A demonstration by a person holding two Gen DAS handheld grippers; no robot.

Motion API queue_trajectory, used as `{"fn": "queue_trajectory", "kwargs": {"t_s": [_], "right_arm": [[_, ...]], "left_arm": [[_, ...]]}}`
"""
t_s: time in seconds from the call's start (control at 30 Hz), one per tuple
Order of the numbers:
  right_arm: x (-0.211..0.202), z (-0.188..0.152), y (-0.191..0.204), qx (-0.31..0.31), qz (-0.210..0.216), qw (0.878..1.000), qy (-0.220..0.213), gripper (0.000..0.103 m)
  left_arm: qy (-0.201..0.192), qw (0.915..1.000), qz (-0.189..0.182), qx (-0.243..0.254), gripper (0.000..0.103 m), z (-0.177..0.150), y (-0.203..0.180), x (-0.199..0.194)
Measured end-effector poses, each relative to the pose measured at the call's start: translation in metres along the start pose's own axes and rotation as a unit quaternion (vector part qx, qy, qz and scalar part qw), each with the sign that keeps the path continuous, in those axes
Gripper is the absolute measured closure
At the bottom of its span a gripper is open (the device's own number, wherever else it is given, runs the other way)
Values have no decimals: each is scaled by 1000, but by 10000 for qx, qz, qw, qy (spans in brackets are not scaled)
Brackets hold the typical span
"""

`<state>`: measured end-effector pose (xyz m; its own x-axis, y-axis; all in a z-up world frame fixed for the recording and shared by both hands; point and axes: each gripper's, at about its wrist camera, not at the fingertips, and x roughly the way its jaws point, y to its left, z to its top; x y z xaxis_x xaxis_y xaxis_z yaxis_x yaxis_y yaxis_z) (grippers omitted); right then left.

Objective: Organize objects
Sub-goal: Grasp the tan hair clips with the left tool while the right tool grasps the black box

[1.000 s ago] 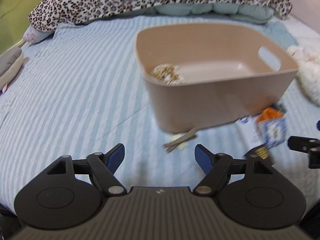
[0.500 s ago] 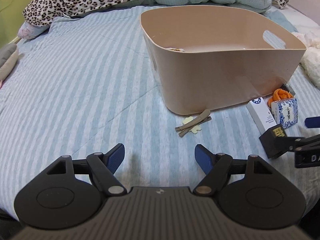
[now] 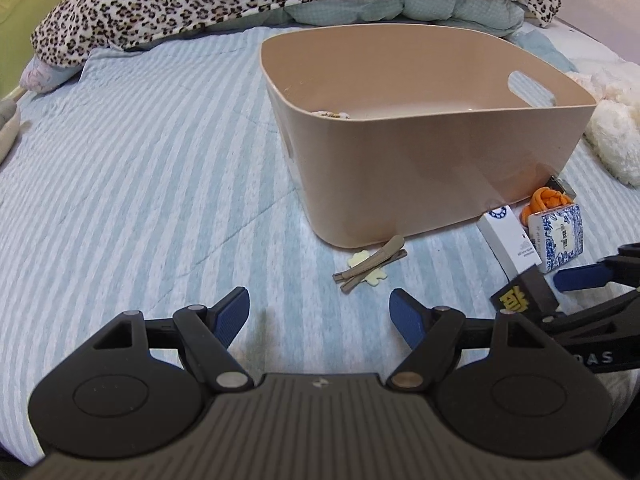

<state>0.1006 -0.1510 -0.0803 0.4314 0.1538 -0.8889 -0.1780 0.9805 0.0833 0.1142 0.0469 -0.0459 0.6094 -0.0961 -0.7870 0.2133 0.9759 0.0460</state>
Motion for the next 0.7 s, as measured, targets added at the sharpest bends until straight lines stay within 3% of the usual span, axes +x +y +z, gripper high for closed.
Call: {"fn": "queue_trajectory", "kwargs": {"t_s": [0.07,0.37,0.7], "right_arm": [[1,0,3,-99,-68,9999,-17,48],[2,0,-10,75,-75,9999,-79,73],[3,2,-12,59,-92,9999,-74,74]], "left_arm": [[-16,10000,-24,76,25,-1,-1,2],[-382,9989,-165,212,25,-1,-2,13],[-10,9987,-324,387,27,4,-19,50]]}}
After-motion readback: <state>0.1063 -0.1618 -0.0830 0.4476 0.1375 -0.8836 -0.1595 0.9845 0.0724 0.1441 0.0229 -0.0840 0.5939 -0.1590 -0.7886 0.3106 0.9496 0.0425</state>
